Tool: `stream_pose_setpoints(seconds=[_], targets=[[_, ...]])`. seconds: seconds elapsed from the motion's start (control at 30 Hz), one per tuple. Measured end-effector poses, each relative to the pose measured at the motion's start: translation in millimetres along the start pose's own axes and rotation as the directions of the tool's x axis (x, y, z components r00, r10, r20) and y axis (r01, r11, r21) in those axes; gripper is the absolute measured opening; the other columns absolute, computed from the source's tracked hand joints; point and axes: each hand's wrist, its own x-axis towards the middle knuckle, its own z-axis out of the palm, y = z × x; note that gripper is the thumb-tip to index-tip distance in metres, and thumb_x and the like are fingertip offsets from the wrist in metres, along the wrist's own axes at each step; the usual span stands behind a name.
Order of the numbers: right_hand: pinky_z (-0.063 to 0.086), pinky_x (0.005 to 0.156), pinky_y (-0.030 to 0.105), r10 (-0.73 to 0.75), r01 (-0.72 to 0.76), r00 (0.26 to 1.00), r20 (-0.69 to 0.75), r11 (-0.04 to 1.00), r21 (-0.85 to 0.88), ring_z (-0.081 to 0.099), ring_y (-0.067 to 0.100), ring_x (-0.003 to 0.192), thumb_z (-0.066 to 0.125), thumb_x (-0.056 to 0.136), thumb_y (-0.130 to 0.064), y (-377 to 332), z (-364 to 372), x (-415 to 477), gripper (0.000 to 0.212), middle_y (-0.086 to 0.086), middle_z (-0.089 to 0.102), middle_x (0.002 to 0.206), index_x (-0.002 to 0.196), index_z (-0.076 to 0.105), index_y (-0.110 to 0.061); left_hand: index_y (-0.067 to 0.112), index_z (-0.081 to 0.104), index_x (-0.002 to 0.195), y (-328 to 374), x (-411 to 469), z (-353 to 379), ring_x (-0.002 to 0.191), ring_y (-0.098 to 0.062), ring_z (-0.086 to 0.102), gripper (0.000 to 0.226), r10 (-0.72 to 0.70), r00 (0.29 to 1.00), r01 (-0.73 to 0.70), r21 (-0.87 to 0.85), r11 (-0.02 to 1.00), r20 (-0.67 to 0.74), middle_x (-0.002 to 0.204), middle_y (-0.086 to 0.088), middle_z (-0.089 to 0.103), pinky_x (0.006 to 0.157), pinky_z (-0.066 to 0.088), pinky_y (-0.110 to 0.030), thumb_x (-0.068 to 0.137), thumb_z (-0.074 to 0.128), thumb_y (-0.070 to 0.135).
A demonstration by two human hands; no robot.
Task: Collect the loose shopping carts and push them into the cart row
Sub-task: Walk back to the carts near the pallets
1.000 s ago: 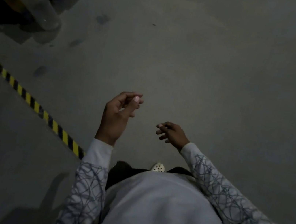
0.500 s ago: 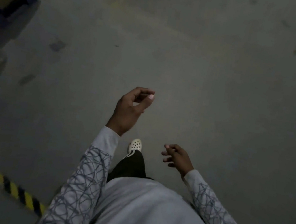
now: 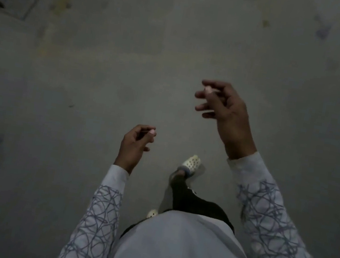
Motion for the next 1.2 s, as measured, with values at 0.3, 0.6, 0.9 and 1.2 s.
stream_pose_setpoints(seconds=[0.3,0.6,0.9,1.2], targets=[[0.054,0.078,0.041,-0.073,0.076,0.996,-0.050,0.994,0.077,0.069,0.031,0.090,0.053,0.104,-0.024,-30,-34,190,0.026,0.006,0.073,0.106,0.125,0.062,-0.013,0.026,0.070,0.098,57,214,64,0.084,-0.015,0.065,0.010,0.007,0.998,-0.014,0.090,0.996,0.069,0.098,-0.006,0.073,0.068,0.050,-0.034,0.095,0.066,0.017],[0.055,0.078,0.040,-0.208,0.207,0.978,0.018,0.976,0.069,0.070,0.029,0.089,0.050,0.104,-0.018,-92,-78,401,0.026,0.009,0.071,0.107,0.125,0.059,-0.006,0.014,0.069,0.107,158,397,133,0.088,-0.020,0.065,0.012,-0.029,0.999,0.025,0.076,0.997,0.042,0.105,-0.014,0.072,0.074,0.051,-0.039,0.098,0.062,0.016],[0.048,0.060,0.031,0.069,-0.052,0.982,-0.178,0.994,0.100,0.063,0.021,0.067,0.058,0.101,-0.020,66,-98,703,0.015,0.006,0.072,0.088,0.111,0.067,-0.013,0.020,0.069,0.106,275,643,199,0.089,-0.020,0.069,0.011,0.188,0.978,-0.189,0.009,0.982,0.090,0.101,-0.004,0.075,0.072,0.054,-0.036,0.098,0.062,0.017],[0.042,0.056,0.025,0.481,-0.463,0.860,-0.171,0.876,0.135,0.062,0.016,0.064,0.063,0.097,-0.030,114,-140,945,0.029,0.007,0.073,0.089,0.114,0.067,-0.006,0.016,0.069,0.109,470,880,290,0.089,-0.023,0.069,0.019,0.326,0.920,-0.335,0.004,0.942,0.218,0.099,-0.006,0.074,0.073,0.053,-0.041,0.094,0.061,0.026]])
